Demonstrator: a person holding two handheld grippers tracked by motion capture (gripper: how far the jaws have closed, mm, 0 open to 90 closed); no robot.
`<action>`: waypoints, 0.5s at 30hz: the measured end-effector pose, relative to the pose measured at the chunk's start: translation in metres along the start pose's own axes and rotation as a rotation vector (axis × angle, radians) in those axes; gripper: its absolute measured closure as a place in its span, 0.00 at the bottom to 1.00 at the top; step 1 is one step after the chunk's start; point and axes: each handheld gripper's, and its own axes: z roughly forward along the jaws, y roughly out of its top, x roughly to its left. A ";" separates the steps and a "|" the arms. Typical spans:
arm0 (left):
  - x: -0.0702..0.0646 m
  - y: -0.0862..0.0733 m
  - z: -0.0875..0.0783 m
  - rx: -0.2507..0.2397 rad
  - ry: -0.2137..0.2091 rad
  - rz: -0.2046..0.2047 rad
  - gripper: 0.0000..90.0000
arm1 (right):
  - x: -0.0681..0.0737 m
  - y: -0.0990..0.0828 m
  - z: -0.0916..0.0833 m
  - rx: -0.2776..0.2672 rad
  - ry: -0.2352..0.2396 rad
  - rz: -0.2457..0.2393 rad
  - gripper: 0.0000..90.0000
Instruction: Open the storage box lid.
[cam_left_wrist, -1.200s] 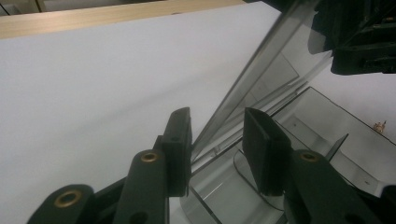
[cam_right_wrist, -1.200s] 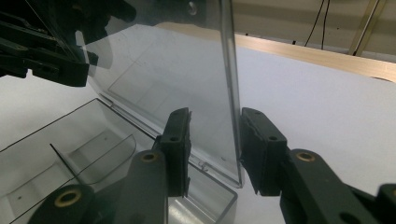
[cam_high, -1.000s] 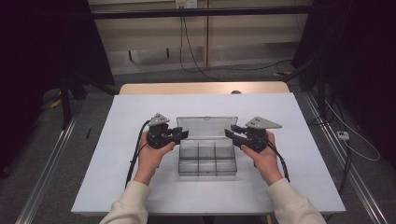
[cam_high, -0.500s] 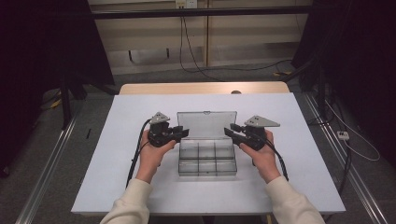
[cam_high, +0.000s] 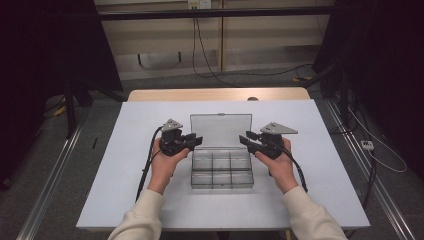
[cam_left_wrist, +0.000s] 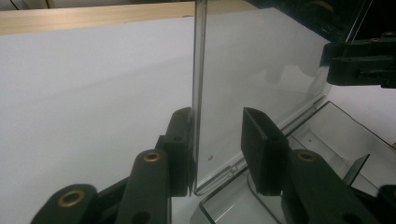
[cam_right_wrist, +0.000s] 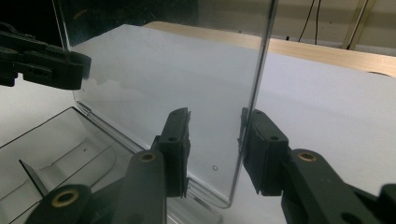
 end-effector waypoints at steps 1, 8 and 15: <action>0.000 0.000 0.000 -0.001 0.000 -0.003 0.72 | 0.000 0.000 0.001 -0.002 0.000 0.000 0.70; 0.002 0.000 0.003 -0.003 0.001 -0.015 0.72 | -0.002 0.000 0.005 0.004 -0.003 0.011 0.69; 0.004 -0.001 0.006 -0.010 0.002 -0.029 0.72 | -0.004 -0.001 0.009 0.013 -0.004 0.016 0.69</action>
